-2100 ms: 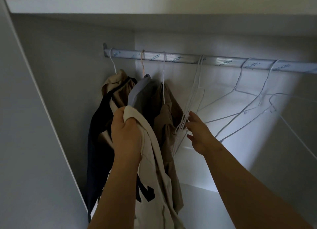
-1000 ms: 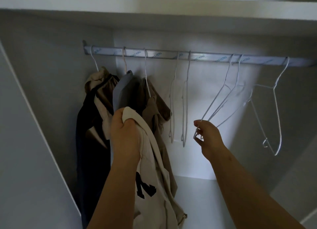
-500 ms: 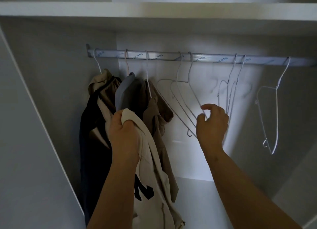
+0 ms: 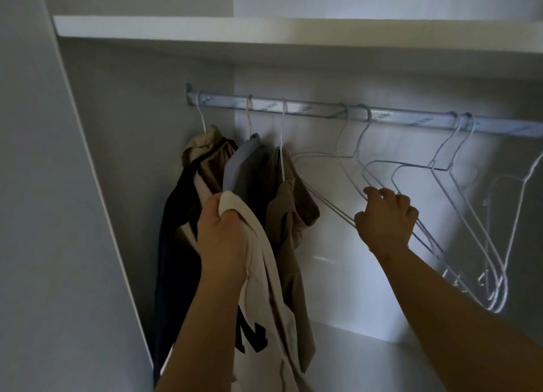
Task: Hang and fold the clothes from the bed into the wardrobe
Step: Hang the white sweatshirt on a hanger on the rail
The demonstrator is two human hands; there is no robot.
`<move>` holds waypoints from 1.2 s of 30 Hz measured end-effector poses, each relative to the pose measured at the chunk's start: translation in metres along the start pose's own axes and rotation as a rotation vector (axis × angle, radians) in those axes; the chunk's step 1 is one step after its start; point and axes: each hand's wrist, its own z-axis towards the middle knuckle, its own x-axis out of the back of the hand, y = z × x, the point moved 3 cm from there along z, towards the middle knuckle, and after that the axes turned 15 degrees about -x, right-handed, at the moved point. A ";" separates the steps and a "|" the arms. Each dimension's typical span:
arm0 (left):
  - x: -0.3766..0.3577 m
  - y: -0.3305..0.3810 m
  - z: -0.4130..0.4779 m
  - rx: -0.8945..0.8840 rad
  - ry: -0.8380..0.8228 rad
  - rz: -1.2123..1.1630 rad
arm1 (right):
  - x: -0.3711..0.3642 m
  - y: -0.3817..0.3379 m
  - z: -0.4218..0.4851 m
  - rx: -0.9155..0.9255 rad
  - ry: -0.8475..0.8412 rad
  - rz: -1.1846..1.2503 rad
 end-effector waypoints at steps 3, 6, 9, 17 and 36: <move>-0.003 -0.001 0.003 -0.005 0.016 0.010 | -0.012 0.006 0.010 -0.075 -0.185 -0.034; -0.005 -0.002 0.006 -0.009 0.031 0.030 | -0.027 0.008 0.013 -0.152 -0.432 0.144; -0.008 -0.005 0.009 -0.008 0.042 0.041 | -0.026 -0.003 0.017 -0.170 -0.505 0.482; -0.011 -0.006 0.012 -0.010 0.055 0.048 | 0.000 -0.021 0.014 -0.232 -0.425 0.885; 0.027 -0.009 -0.038 0.105 -0.211 -0.026 | -0.013 0.078 -0.183 -0.543 -0.494 1.118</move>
